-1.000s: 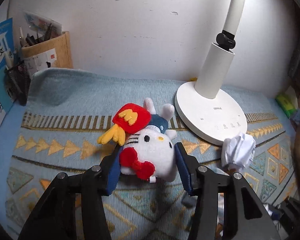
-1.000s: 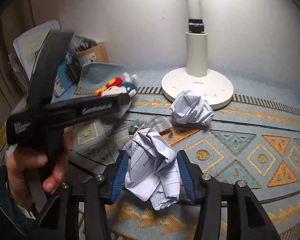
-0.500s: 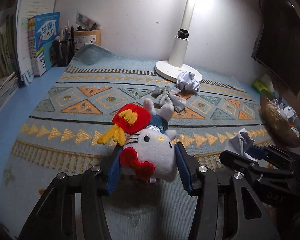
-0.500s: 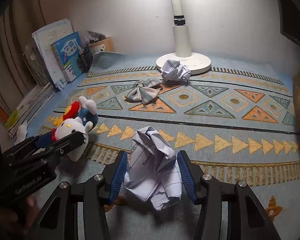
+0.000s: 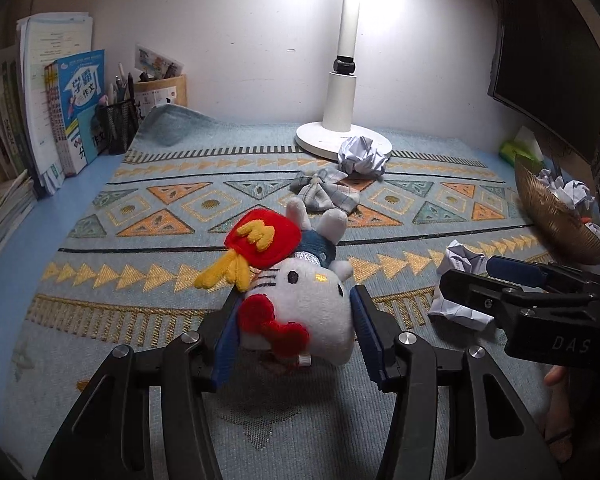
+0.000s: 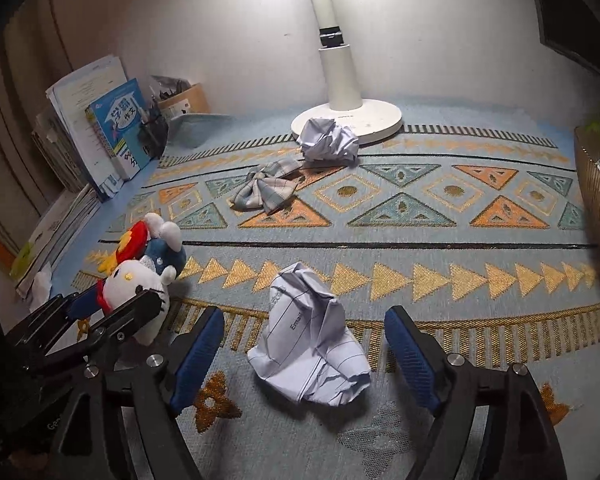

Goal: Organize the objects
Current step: 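Carry the plush toy and paper ball into the amber bowl and open both tools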

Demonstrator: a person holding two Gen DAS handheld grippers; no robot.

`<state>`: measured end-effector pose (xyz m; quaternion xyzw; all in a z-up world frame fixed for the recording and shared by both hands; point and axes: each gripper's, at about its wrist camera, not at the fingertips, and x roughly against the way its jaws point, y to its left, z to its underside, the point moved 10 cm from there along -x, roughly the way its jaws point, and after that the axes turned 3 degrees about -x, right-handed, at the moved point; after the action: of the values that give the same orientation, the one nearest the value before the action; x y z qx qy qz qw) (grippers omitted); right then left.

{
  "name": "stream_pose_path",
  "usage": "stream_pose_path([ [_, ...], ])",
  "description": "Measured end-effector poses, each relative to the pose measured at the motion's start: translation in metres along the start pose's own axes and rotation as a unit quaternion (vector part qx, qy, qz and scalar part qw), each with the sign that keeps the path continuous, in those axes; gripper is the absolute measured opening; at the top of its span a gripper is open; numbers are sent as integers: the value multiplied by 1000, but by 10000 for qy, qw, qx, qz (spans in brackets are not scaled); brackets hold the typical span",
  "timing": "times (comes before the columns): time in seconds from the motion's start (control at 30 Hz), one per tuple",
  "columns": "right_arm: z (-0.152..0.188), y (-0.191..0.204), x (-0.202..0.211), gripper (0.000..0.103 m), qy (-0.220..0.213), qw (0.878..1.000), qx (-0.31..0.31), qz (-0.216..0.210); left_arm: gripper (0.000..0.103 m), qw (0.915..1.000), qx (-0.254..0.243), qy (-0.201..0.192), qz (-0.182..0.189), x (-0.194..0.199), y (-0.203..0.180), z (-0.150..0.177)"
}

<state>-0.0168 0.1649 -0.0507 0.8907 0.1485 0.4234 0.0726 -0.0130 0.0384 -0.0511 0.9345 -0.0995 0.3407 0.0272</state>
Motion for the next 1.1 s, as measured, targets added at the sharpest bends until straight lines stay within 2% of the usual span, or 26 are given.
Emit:
stream_pose_path([
  [0.1, 3, 3, -4, 81, 37, 9993, 206, 323, 49, 10000, -85, -15, -18, 1, -2, 0],
  [0.17, 4, 2, -8, 80, 105, 9993, 202, 302, 49, 9999, -109, -21, -1, 1, -3, 0],
  [0.2, 4, 0, -10, 77, 144, 9994, 151, 279, 49, 9999, -100, -16, -27, 1, -2, 0],
  [0.27, 3, -4, -9, 59, 108, 9995, 57, 298, 49, 10000, -52, -1, 29, 0, -1, 0],
  [0.3, 3, -5, -9, 57, 98, 9997, 24, 241, 49, 10000, -39, 5, 47, 0, -1, 0],
  [0.33, 2, -5, -8, 50, 63, 9997, 6, 239, 49, 10000, -26, 10, 52, 0, 0, 0],
  [0.43, -1, -1, -3, 49, -73, 9996, 84, 243, 49, 10000, -11, 33, 77, -1, -1, 0],
  [0.53, -5, 7, 16, 49, -492, 9982, 250, 226, 49, 10000, 10, 33, 49, -1, 0, 0],
  [0.67, -1, -2, 45, 49, -749, 9971, -149, 69, 49, 10000, 9, -34, -93, 2, 1, -1],
  [0.73, -1, -10, 73, 49, -944, 9951, -297, 24, 49, 9999, -14, -2, -134, 4, -2, -2],
  [0.83, -23, -37, 138, 49, -1505, 9870, -507, 254, 49, 9990, 104, -277, 325, 29, -33, -17],
  [0.93, -53, -85, 216, 49, -2217, 9688, -841, 728, 49, 9948, -166, -594, 815, 56, -91, -48],
  [1.0, -65, -127, 260, 49, -2583, 9518, -1203, 1137, 49, 9893, -416, -770, 1165, 70, -135, -75],
  [1.1, -71, -192, 297, 49, -2795, 9303, -1848, 1494, 49, 9765, -558, -890, 1882, 81, -197, -115],
])
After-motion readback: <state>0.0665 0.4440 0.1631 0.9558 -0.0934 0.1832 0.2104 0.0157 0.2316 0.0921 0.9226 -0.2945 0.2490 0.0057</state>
